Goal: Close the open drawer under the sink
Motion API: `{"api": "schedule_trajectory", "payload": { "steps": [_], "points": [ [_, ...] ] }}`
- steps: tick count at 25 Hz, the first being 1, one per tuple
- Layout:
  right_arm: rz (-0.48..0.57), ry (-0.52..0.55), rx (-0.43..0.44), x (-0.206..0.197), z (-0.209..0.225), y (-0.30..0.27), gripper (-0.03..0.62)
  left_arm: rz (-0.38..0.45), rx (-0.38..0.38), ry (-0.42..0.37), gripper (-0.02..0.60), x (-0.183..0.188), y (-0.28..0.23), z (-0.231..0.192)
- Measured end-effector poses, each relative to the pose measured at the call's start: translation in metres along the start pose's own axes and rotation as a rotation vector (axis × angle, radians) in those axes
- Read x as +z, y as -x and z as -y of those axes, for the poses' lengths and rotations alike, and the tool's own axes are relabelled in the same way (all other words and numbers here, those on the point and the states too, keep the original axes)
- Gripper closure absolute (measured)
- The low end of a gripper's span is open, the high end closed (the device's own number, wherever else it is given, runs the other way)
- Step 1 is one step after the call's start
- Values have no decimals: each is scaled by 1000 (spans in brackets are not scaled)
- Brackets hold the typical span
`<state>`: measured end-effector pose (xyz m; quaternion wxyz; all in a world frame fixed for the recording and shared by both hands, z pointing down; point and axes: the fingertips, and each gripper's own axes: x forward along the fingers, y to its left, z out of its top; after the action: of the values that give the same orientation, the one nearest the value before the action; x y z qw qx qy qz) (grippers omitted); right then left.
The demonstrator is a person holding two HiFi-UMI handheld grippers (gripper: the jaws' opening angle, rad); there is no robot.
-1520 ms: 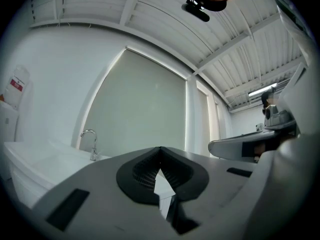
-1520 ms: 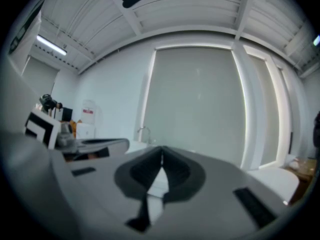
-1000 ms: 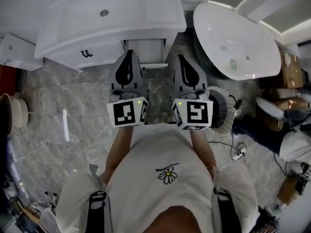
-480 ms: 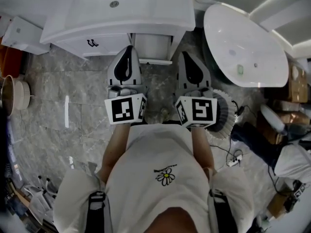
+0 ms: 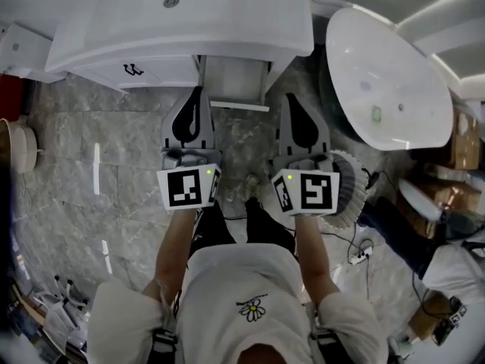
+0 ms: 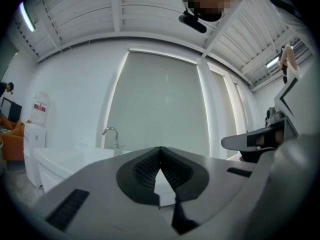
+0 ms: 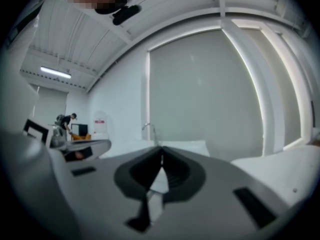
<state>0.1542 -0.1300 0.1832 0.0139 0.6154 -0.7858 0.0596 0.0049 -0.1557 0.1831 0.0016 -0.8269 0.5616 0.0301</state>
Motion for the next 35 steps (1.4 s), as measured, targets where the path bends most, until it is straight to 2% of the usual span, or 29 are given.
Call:
{"api": "schedule_trajectory", "payload": {
  "steps": [5, 9, 14, 19, 23, 28, 31, 35],
  "points": [
    [-9, 11, 30, -58, -3, -23, 565, -5, 28, 25, 561, -60, -8, -9],
    [-22, 39, 30, -121, -3, -32, 565, -25, 20, 117, 561, -122, -4, -8],
    [-60, 83, 34, -192, -8, -38, 565, -78, 38, 101, 561, -199, 14, -10],
    [-137, 83, 44, -255, -12, -36, 565, -54, 47, 86, 561, -246, 34, -4],
    [-165, 52, 38, -278, -10, -25, 565, -84, 66, 109, 561, -275, 37, 6],
    [-193, 85, 69, -287, -17, -21, 565, -180, 86, 125, 561, -307, 43, 3],
    [-215, 104, 108, -291, -22, -27, 565, -200, 123, 113, 561, -317, 37, -6],
    [-209, 105, 120, -295, -20, -34, 565, -202, 90, 80, 561, -332, 16, 1]
  ]
}}
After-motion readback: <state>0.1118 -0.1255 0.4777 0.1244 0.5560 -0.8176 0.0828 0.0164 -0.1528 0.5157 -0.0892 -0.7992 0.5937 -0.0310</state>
